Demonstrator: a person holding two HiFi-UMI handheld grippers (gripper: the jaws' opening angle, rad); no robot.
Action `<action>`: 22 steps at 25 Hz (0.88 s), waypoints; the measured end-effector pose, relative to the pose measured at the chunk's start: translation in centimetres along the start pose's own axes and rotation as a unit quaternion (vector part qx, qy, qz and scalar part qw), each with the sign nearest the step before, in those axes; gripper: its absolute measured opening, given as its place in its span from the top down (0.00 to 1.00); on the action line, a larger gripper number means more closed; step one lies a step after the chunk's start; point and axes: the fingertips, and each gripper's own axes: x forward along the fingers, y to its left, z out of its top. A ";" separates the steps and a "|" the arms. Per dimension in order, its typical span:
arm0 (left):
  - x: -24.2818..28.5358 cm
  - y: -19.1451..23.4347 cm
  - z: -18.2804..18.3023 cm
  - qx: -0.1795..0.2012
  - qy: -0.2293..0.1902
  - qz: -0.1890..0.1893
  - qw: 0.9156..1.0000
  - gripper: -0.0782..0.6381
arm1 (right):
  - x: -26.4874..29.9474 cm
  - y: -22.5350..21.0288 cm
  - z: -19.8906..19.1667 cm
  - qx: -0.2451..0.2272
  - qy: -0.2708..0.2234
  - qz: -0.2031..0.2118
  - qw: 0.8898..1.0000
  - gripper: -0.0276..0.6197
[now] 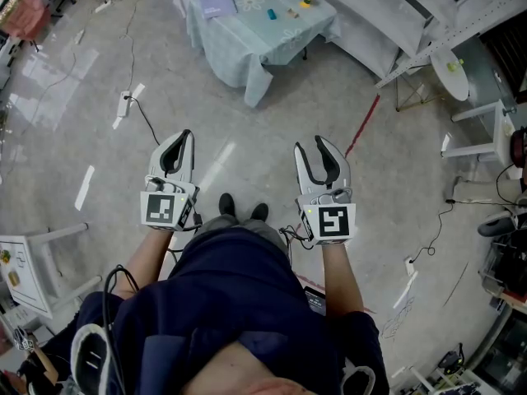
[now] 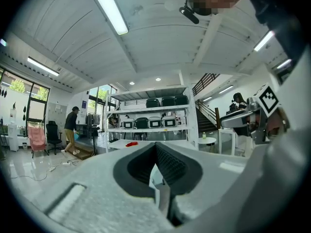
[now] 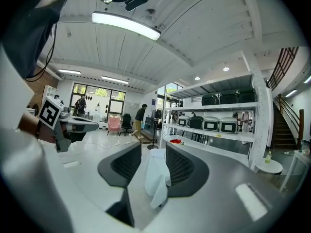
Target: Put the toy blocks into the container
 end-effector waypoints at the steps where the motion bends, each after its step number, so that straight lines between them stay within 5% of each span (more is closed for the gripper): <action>1: 0.0 0.1 0.0 0.000 0.000 -0.001 1.000 0.89 | 0.2 0.1 0.1 -0.003 -0.002 0.001 1.000 0.70; 11: 0.5 4.6 -0.4 -0.001 -0.006 -0.027 1.000 0.89 | 5.2 1.9 2.1 -0.020 -0.019 -0.006 1.000 0.43; 14: 0.5 3.9 0.2 -0.003 -0.029 -0.047 0.998 0.89 | 5.6 1.5 2.6 -0.025 -0.026 -0.013 0.999 0.42; 22: 3.8 7.9 -0.9 0.001 0.005 -0.048 0.999 0.89 | 11.8 0.5 2.6 -0.024 -0.020 -0.029 0.999 0.42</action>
